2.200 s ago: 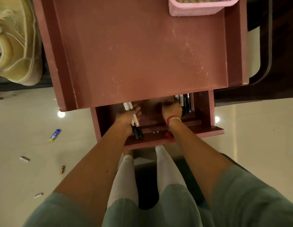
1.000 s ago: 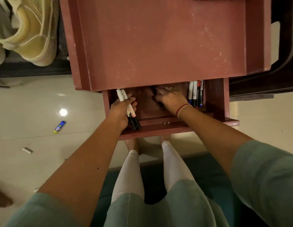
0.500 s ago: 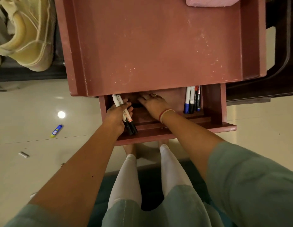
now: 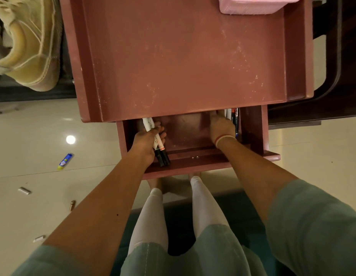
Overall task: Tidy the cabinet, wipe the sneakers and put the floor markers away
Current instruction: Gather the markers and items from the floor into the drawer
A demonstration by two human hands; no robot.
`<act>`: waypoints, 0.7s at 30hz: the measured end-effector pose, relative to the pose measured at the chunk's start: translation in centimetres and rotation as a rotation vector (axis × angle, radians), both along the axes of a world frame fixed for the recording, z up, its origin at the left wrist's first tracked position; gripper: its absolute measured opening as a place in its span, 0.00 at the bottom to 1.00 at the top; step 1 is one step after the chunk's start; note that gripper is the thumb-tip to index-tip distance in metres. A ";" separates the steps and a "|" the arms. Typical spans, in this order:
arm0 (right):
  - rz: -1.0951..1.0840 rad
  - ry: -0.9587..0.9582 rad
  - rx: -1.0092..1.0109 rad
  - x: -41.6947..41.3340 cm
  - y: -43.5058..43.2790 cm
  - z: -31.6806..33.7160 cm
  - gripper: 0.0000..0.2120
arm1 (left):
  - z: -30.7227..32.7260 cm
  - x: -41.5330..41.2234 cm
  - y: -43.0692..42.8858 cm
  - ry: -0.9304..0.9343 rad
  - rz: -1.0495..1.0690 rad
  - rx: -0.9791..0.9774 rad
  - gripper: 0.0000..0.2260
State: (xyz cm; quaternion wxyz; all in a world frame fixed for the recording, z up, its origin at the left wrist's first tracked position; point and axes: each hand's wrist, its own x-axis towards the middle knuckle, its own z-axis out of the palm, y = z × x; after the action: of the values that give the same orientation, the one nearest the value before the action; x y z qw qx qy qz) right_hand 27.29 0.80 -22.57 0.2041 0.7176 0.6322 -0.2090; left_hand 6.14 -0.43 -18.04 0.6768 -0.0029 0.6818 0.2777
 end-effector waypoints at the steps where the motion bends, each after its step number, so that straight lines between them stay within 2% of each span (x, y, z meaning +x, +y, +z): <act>1: -0.011 -0.022 0.017 0.2 -0.2 0.1 0.25 | -0.1 0.1 0.0 -0.013 -0.011 0.000 0.08; 7: 0.000 -0.030 0.048 0.7 -0.8 -0.4 0.28 | 0.3 0.8 0.6 -0.092 -0.029 -0.011 0.12; 12: -0.090 -0.009 0.047 1.4 -0.4 0.4 0.21 | 0.8 1.1 1.2 -0.085 -0.044 0.005 0.08; 14: -0.073 0.127 0.120 0.6 -0.4 1.6 0.13 | 1.1 1.2 1.2 -0.086 -0.054 0.016 0.08; 15: -0.118 0.272 0.156 -0.3 -0.7 2.5 0.09 | 1.1 1.4 1.2 -0.087 -0.059 0.023 0.09; 16: -0.219 0.443 0.141 -1.5 -1.2 3.6 0.07 | 1.2 1.6 1.1 -0.093 -0.058 0.033 0.10; 18: -0.433 0.734 -0.039 -4.0 -2.5 5.7 0.09 | 1.3 2.0 1.1 -0.111 -0.044 0.042 0.07; 19: -0.483 0.805 -0.117 -4.9 -3.3 6.1 0.10 | 1.4 2.3 1.1 -0.118 -0.052 0.042 0.06; 21: -0.547 0.856 -0.127 -5.8 -4.4 5.9 0.08 | 1.3 2.7 1.1 -0.130 -0.090 0.044 0.08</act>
State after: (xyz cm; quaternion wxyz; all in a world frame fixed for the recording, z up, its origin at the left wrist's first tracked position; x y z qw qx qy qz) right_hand 21.48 -3.57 -16.70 -0.0921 0.6930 0.4342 -0.5682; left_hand 8.81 0.65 -16.77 0.7313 0.0245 0.6297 0.2610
